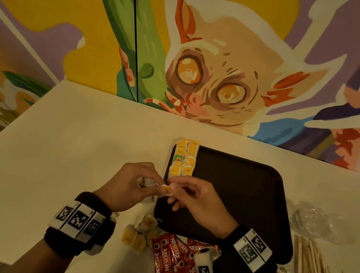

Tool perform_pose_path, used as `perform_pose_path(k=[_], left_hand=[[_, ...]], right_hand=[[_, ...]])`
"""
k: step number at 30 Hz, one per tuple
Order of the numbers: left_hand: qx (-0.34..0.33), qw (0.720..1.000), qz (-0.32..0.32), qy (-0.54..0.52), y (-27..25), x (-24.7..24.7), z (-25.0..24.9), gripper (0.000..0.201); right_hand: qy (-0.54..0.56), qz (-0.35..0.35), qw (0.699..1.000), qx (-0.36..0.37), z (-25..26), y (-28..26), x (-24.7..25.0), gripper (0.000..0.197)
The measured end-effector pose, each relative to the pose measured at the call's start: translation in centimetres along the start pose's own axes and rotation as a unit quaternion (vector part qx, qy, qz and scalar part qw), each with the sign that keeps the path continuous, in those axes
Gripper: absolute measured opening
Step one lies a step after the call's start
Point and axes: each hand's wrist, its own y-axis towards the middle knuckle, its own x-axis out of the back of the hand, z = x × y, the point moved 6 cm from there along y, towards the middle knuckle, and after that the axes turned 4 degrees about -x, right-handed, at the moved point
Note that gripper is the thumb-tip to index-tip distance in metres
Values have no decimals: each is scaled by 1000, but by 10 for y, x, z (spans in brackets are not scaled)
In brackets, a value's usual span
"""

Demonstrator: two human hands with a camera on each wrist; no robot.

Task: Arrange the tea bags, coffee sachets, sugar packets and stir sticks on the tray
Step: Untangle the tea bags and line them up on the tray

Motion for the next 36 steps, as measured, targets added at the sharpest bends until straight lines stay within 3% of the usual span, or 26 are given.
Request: perform_pose_path(k=[3,9,18,26,30,36], left_hand=[[-34,998,18,42,1,1,-4,8],[-61,993,43,91,0,0,-4,9],[-19,998,27,60,-3,0,-2,9],[-41,999,25,1,2,-7,-17,9],[-54,996,-35,-69,7,-8,-23,11],[-39,988,-122,-89,8,-12,-18,12]], right_hand=[[-56,-15,998,36,1,1,2,21],[-47,-31,996,67,5,1,3,14],[34,-111,988,97,14,0,14,17],[54,-152,979,124,25,3,29,18],[76,-145,983,86,11,5,25,17],[95,-130,985,61,-10,2,16,19]])
